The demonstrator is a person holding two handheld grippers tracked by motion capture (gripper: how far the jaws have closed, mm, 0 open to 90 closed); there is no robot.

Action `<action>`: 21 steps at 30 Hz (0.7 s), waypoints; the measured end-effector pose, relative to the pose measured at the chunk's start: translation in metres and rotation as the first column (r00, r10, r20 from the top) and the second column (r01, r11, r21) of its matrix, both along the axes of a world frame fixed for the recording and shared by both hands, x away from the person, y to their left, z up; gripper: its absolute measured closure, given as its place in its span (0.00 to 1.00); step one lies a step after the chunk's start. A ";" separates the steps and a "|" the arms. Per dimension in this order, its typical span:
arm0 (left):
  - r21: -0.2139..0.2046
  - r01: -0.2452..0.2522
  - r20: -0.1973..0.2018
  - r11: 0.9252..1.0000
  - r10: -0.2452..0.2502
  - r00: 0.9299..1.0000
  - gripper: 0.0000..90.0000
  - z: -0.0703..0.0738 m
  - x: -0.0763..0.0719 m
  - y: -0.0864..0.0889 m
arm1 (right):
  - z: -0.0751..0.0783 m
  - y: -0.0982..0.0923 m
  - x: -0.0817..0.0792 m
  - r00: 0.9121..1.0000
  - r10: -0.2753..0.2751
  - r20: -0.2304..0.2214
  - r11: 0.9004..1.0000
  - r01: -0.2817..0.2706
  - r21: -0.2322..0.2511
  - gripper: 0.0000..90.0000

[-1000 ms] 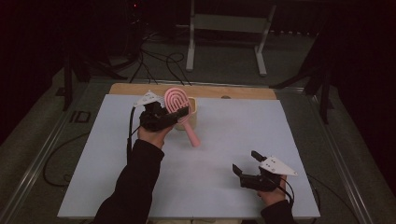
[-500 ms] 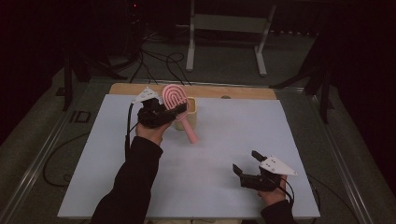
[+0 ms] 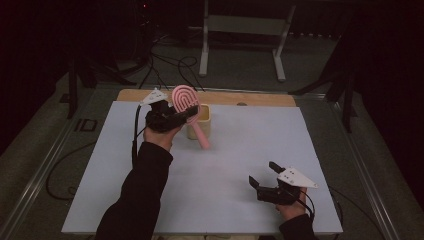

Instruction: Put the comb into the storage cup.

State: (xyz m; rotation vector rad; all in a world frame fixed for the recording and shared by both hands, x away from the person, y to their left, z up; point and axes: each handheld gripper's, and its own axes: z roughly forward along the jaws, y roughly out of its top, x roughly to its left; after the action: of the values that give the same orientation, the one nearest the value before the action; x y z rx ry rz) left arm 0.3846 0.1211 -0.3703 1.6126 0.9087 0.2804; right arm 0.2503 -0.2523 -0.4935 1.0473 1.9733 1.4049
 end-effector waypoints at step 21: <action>0.024 -0.011 0.036 1.000 0.010 0.999 0.69 0.014 0.013 -0.001 | -0.001 0.001 0.000 1.000 0.004 -0.009 1.000 -0.004 -0.008 0.11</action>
State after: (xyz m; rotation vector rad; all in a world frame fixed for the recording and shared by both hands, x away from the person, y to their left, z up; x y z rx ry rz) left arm 0.3975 0.1205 -0.3558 1.6203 0.8901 0.3280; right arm 0.2507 -0.2514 -0.4943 1.0488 1.9863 1.3960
